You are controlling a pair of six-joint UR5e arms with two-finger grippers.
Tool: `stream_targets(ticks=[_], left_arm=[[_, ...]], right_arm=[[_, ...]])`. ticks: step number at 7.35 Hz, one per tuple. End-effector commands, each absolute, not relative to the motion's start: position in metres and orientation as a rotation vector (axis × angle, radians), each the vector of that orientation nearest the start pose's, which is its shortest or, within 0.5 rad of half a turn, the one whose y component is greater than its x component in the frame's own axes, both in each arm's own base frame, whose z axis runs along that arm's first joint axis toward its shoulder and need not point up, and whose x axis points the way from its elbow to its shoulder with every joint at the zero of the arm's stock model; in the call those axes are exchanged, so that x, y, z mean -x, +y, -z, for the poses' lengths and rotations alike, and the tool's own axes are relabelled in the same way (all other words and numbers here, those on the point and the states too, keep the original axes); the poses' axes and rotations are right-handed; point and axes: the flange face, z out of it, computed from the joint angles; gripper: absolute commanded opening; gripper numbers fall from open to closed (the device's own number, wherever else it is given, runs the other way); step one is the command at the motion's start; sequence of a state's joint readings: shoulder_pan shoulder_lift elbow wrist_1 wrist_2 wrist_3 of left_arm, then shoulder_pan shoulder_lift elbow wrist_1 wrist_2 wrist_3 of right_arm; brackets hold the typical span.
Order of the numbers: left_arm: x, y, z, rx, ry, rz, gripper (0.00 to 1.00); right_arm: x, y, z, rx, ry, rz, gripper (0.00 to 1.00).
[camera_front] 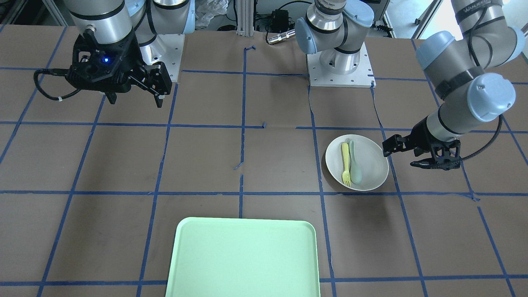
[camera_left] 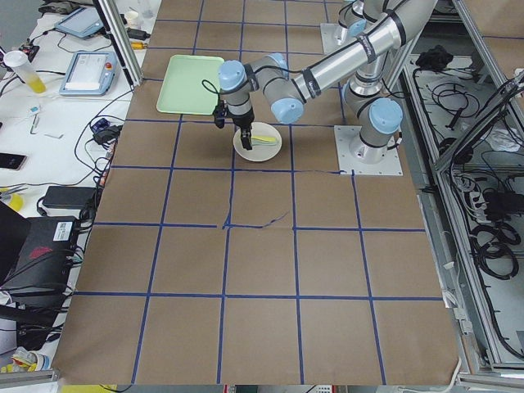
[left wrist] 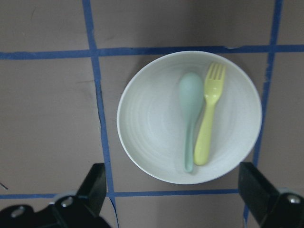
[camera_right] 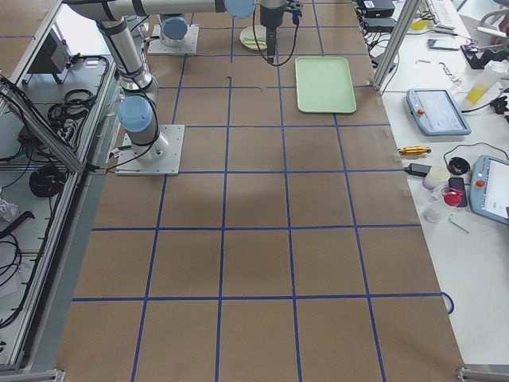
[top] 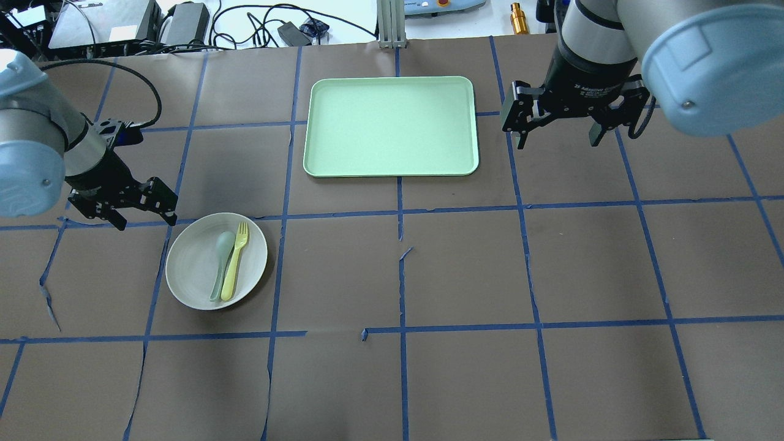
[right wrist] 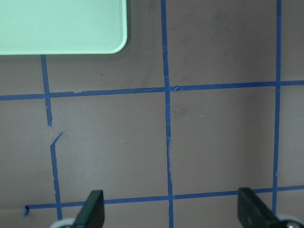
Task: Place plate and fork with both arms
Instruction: 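Move the left gripper down to the white plate's rim and grasp it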
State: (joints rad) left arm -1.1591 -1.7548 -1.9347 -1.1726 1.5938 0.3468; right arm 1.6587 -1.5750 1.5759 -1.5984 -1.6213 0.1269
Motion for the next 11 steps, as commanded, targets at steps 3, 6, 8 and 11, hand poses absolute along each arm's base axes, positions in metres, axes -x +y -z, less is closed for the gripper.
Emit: stream_targets(ticks=[3,6,8,11], left_arm=[[-0.087,-0.485,-0.179,0.148,3.180,-0.307,0.78],[-0.088,-0.484,-0.180,0.157,3.178,-0.315,0.17],[-0.089,-0.485,-0.181,0.157,3.179,-0.318,0.00],[-0.140,-0.478,-0.185,0.313,3.288,-0.253,0.00]], right_arm=[[-0.172,-0.480,-0.492,-0.062,3.186,0.055,1.00],[-0.172,-0.480,-0.491,-0.062,3.186,0.052,1.00],[-0.172,-0.480,-0.492,-0.062,3.186,0.059,1.00],[-0.171,-0.481,-0.492,-0.065,3.186,0.059,1.00]])
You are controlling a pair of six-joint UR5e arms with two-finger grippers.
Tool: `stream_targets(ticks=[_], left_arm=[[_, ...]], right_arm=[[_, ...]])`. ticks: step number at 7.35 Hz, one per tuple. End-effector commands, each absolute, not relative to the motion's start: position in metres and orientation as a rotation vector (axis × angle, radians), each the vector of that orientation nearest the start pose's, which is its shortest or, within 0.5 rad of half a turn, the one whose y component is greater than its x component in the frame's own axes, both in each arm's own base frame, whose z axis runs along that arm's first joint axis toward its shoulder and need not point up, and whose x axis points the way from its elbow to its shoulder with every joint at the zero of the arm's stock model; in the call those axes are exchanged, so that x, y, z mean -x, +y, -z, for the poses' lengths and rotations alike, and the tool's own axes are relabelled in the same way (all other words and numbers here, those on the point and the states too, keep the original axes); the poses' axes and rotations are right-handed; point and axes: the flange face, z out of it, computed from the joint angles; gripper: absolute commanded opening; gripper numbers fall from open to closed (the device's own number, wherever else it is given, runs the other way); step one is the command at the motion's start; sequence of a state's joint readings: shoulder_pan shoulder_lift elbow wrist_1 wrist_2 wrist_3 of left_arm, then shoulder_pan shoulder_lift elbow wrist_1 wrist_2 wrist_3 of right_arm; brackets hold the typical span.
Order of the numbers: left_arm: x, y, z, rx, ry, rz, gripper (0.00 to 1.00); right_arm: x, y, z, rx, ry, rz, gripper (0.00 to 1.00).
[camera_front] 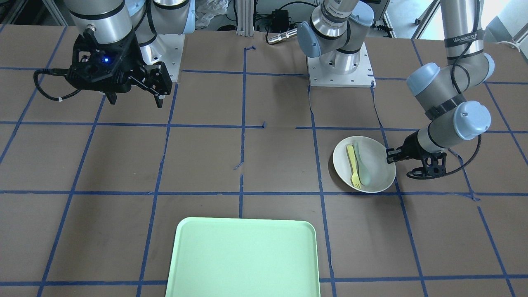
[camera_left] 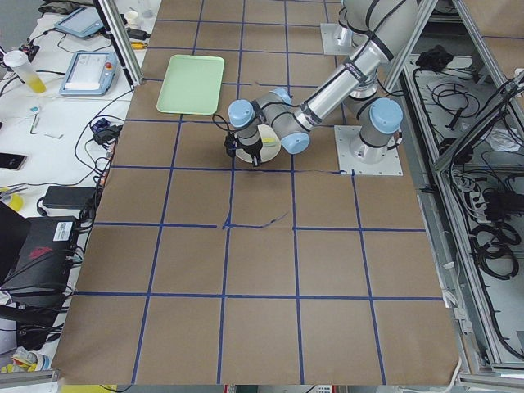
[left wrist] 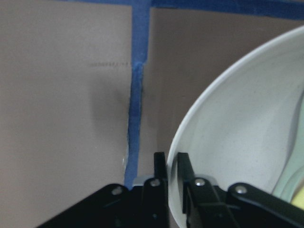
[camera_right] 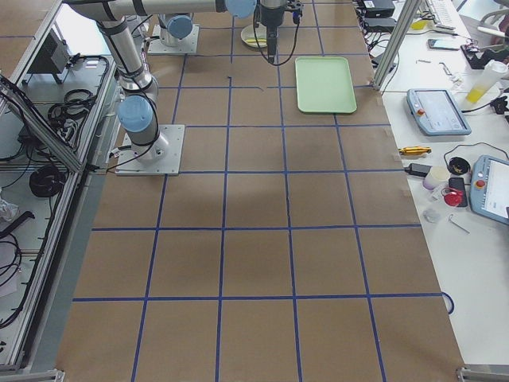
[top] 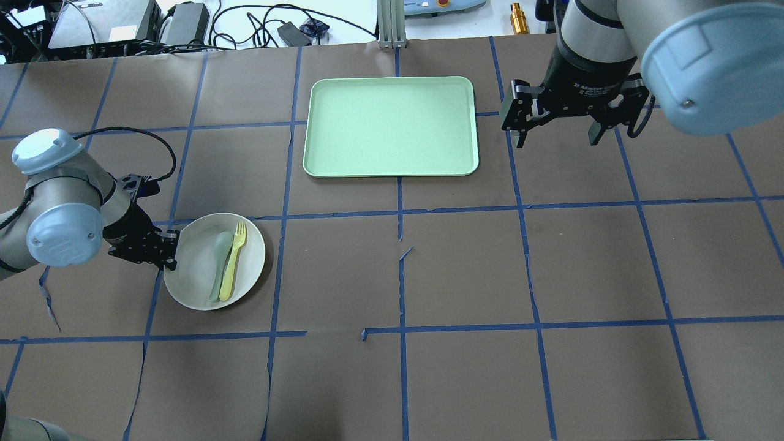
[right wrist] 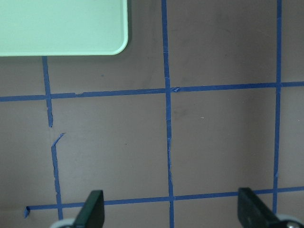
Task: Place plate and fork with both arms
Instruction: 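Move the left gripper down to the white plate's rim and grasp it, then carry the plate with the left gripper and lower it onto the green tray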
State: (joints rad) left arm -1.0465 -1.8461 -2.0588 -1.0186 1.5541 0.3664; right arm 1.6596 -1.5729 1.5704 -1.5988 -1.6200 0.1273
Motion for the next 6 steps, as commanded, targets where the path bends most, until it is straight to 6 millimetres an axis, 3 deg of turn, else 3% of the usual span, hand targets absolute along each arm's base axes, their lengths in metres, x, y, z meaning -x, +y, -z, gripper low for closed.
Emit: stream_targets(ticks=[1,2,3,4,5,6], left_arm=[[-0.147,-0.487,-0.198,0.315,3.312,-0.264,0.00],[-0.151,-0.499,-0.216,0.315,3.357,-0.310,0.00],[-0.152,-0.517,-0.234,0.338,3.443,-0.243,0.00],[-0.149,-0.526,-0.240,0.335,3.484,-0.218,0.00],[-0.142,-0.532,-0.242,0.241,3.527,-0.162,0.00],[-0.116,-0.547,-0.249,0.144,3.565,-0.085,0.00]], right_arm=[[-0.172,-0.481,-0.492,-0.062,3.186,0.059,1.00],[-0.172,-0.481,-0.492,-0.062,3.184,0.057,1.00],[-0.172,-0.481,-0.492,-0.062,3.184,0.057,1.00],[-0.172,-0.481,-0.492,-0.062,3.184,0.059,1.00],[-0.172,-0.481,-0.492,-0.062,3.184,0.057,1.00],[-0.172,-0.481,-0.492,-0.062,3.184,0.059,1.00]])
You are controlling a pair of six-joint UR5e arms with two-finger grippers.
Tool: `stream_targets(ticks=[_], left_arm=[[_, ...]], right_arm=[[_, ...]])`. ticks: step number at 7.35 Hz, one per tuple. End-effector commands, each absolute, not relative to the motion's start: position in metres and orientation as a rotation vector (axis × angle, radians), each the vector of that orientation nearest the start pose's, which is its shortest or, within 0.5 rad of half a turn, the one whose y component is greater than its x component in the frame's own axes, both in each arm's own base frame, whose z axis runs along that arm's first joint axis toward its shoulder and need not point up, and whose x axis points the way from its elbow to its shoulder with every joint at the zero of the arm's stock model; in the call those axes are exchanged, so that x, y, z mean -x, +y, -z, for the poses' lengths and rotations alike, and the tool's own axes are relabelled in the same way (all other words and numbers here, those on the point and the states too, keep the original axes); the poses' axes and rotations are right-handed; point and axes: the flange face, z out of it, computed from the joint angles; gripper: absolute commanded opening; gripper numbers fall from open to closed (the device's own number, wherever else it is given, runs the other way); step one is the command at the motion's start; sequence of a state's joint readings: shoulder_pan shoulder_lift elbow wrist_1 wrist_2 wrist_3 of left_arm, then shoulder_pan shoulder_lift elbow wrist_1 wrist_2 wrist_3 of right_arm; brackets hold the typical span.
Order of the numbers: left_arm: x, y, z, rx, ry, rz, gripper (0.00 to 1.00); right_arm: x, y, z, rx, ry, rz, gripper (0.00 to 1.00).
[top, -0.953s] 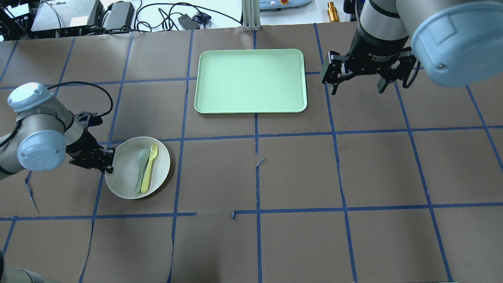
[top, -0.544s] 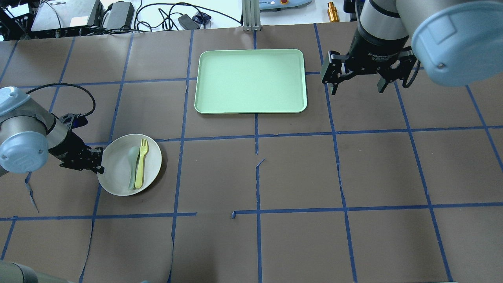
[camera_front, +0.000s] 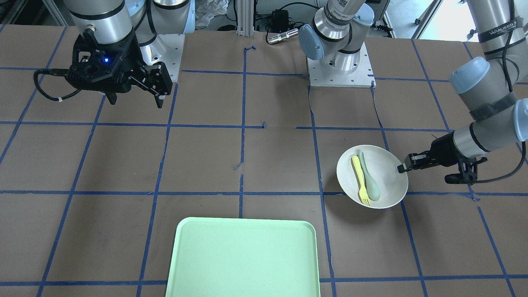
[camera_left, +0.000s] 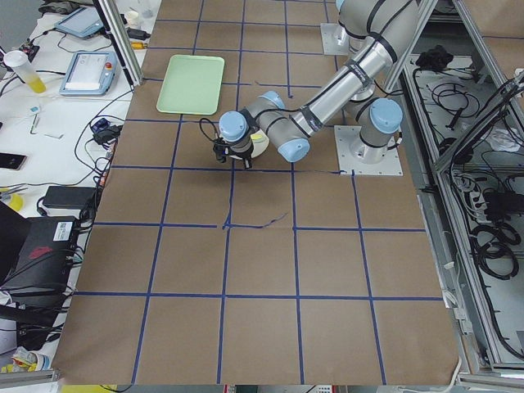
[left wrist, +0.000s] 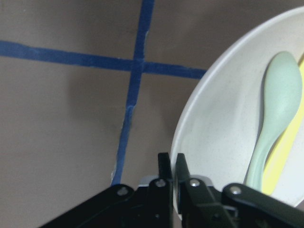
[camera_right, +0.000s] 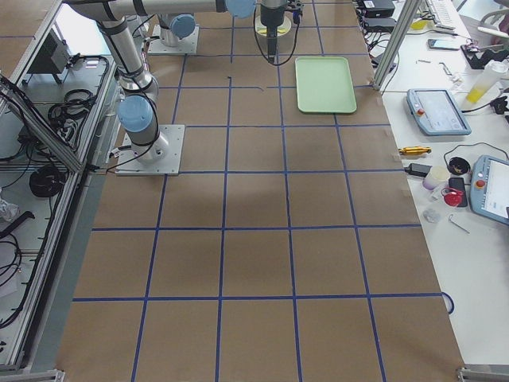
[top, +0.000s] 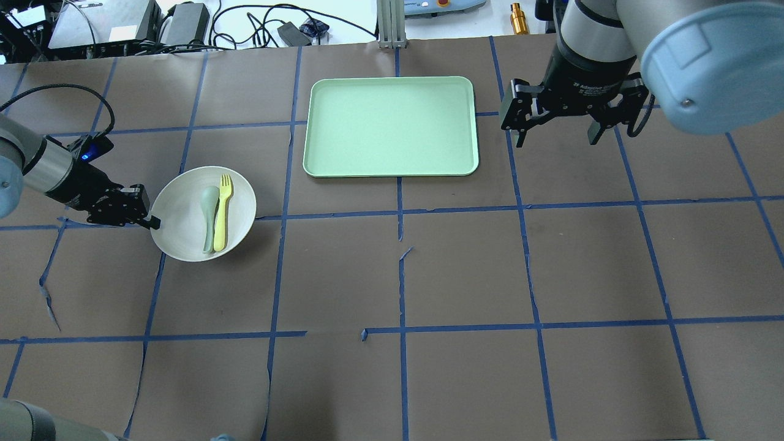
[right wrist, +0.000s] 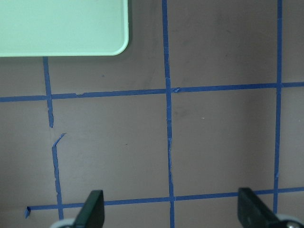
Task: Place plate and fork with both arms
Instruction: 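Carry the plate with the left gripper and lower it onto the green tray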
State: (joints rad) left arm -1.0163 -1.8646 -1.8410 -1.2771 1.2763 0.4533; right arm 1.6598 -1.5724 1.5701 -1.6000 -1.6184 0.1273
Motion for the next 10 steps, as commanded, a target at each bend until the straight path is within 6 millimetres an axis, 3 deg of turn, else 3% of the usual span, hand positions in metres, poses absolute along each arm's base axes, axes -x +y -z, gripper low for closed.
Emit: stream_targets(ticks=[1,2,3,4,6,8,10], left_arm=[[-0.077,-0.573,-0.258,-0.017,3.557,-0.073,0.00],[-0.046,-0.603,-0.261,-0.112,3.547,-0.084,0.00],[-0.034,-0.632,-0.257,-0.135,3.539,-0.089,0.00],[-0.019,-0.655,-0.246,-0.092,3.541,-0.136,0.00],[0.036,-0.702,-0.240,-0.023,3.526,-0.148,0.00],[0.088,-0.732,-0.237,0.002,3.601,-0.114,0.00],[0.129,-0.748,-0.226,0.027,3.603,-0.116,0.00]], right_arm=[[-0.172,-0.481,-0.492,-0.062,3.184,0.059,1.00],[-0.172,-0.481,-0.492,-0.062,3.184,0.059,1.00],[-0.171,-0.481,-0.492,-0.065,3.184,0.059,1.00],[-0.172,-0.480,-0.489,-0.067,3.183,0.049,1.00],[-0.172,-0.481,-0.490,-0.064,3.182,0.051,1.00],[-0.172,-0.480,-0.489,-0.067,3.182,0.047,1.00],[-0.172,-0.480,-0.489,-0.069,3.182,0.047,1.00]])
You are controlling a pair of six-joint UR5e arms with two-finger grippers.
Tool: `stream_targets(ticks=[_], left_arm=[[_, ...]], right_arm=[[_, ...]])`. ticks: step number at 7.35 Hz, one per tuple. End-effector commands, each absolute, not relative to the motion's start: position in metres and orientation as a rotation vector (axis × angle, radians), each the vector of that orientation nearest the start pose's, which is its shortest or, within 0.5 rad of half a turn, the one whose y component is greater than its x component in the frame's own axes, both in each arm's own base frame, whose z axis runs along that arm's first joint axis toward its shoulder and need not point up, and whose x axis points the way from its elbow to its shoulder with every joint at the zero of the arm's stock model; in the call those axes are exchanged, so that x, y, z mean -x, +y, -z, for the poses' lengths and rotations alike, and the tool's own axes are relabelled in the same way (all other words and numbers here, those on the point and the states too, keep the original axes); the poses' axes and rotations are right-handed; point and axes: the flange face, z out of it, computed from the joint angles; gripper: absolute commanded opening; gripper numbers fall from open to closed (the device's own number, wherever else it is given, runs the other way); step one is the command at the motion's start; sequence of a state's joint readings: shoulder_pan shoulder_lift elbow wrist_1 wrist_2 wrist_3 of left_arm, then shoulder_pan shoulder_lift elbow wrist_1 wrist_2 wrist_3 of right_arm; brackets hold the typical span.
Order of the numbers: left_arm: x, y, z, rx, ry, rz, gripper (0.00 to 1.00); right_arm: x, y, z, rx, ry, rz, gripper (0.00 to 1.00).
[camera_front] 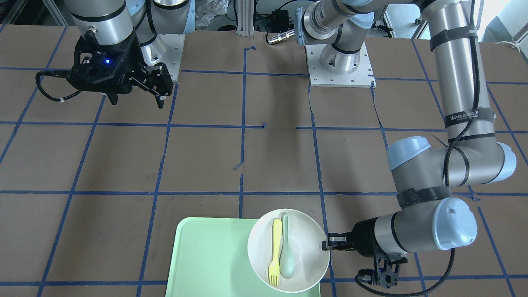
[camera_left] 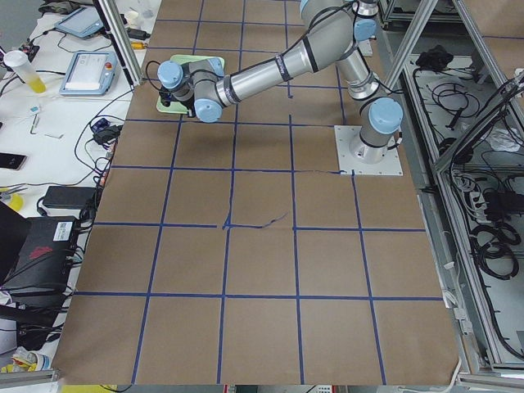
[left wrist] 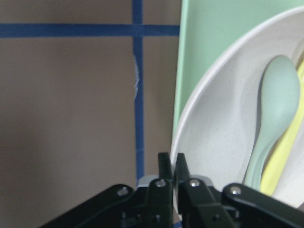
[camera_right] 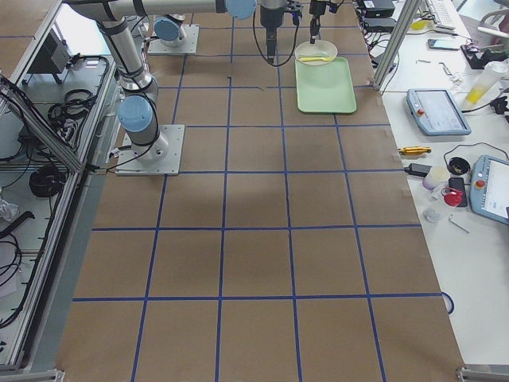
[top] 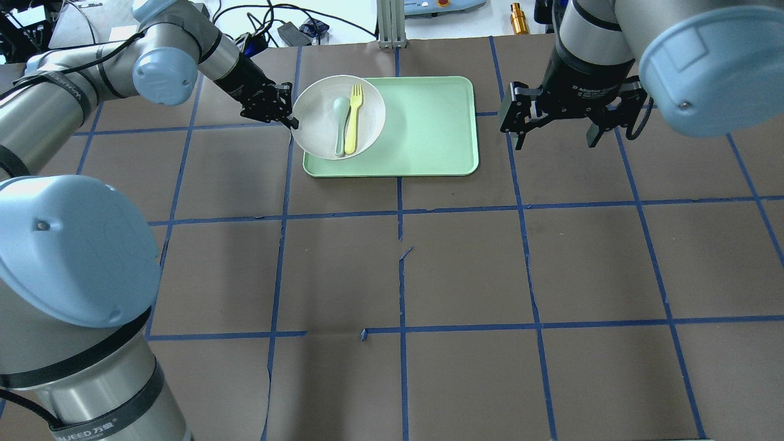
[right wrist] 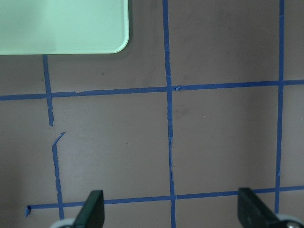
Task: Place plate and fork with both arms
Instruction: 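Carry the plate with the left gripper and lower it onto the green tray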
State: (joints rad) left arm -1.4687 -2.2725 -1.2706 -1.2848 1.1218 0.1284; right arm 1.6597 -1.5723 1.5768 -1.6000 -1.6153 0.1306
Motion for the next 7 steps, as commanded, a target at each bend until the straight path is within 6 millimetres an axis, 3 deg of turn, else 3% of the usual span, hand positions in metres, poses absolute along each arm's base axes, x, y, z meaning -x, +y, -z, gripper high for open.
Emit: stream_targets(ticks=[1,5,7], left_arm=[[0.145,-0.754,-0.217,0.077,3.599,-0.115,0.00],[0.187,-0.765,-0.189,0.110,3.586,-0.104,0.00],[0.194,-0.765,-0.181,0.098,3.584,-0.103,0.00]], right_arm=[[-0.172,-0.480,-0.489,-0.069,3.184,0.047,1.00],[-0.172,-0.480,-0.489,-0.067,3.182,0.047,1.00],[-0.172,-0.480,-0.489,-0.067,3.182,0.047,1.00]])
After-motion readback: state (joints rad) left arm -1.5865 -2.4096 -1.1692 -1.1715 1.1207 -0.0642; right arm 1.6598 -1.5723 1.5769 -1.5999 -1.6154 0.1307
